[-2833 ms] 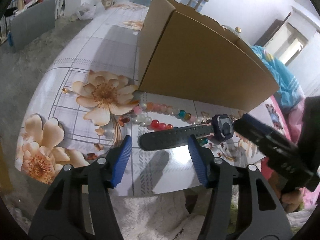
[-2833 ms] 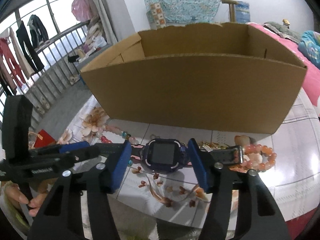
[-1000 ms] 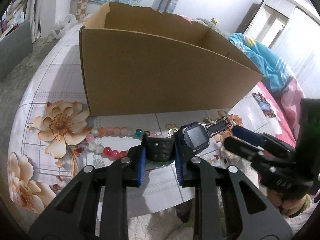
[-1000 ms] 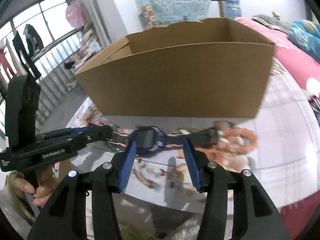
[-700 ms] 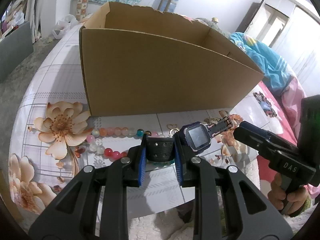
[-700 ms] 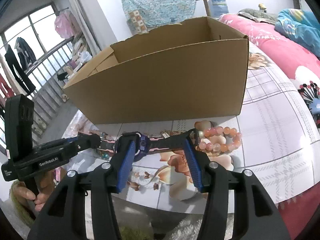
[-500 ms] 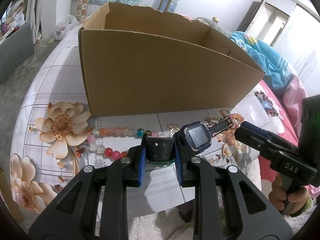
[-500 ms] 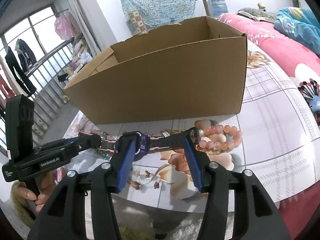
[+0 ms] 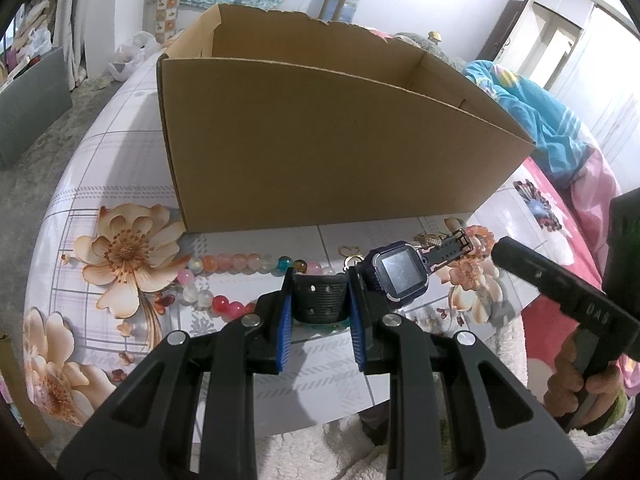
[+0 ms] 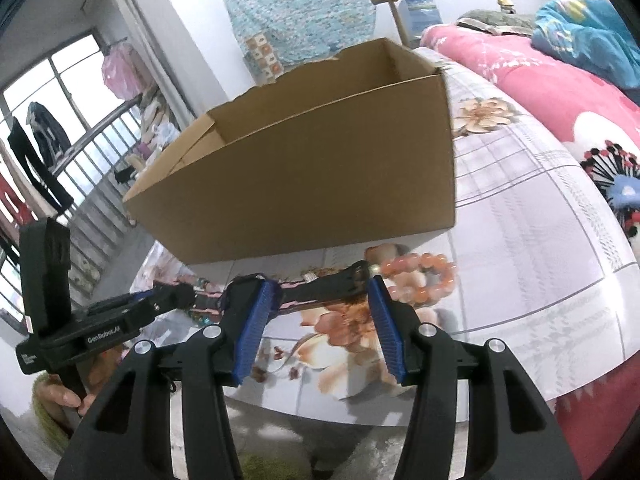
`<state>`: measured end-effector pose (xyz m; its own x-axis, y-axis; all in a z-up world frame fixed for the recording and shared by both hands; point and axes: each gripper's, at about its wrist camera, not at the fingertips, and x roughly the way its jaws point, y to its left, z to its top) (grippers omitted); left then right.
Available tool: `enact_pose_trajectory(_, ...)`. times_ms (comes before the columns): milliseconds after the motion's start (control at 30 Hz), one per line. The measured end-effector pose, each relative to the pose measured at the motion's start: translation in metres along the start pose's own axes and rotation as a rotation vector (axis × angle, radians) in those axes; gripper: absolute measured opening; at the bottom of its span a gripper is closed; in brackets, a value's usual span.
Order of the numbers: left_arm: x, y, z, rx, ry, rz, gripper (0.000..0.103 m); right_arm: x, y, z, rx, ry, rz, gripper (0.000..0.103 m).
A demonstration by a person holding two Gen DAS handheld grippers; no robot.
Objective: Organize jewelry
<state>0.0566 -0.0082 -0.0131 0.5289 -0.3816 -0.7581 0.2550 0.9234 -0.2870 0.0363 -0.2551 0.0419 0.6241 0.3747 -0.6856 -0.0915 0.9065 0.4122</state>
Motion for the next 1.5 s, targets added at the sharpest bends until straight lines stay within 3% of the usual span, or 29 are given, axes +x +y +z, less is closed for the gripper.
enact_pose_trajectory(100, 0.0, -0.001, 0.0, 0.003, -0.002, 0.006, 0.023, 0.002, -0.004, 0.004, -0.004, 0.002, 0.005, 0.05)
enact_pose_trajectory(433, 0.004, -0.002, 0.0, 0.005, 0.002, 0.007, 0.023, 0.023, -0.004, 0.018, -0.019, 0.037, 0.012, 0.034)
enact_pose_trajectory(867, 0.006, -0.001, -0.001, 0.005, 0.005, 0.004, 0.023, 0.043, -0.011, 0.019, 0.009, 0.1, -0.061, 0.03)
enact_pose_trajectory(1000, 0.006, -0.001, -0.001, 0.005, 0.006, 0.002, 0.023, 0.05, -0.015, 0.018, 0.034, 0.134, -0.038, 0.03)
enact_pose_trajectory(1300, 0.007, -0.003, -0.003, 0.007, 0.003, 0.003, 0.023, 0.037, 0.0, 0.02, -0.02, 0.083, -0.02, 0.03)
enact_pose_trajectory(1500, 0.007, -0.003, -0.002, 0.006, 0.004, 0.002, 0.023, 0.041, -0.002, 0.019, 0.01, 0.09, 0.009, 0.023)
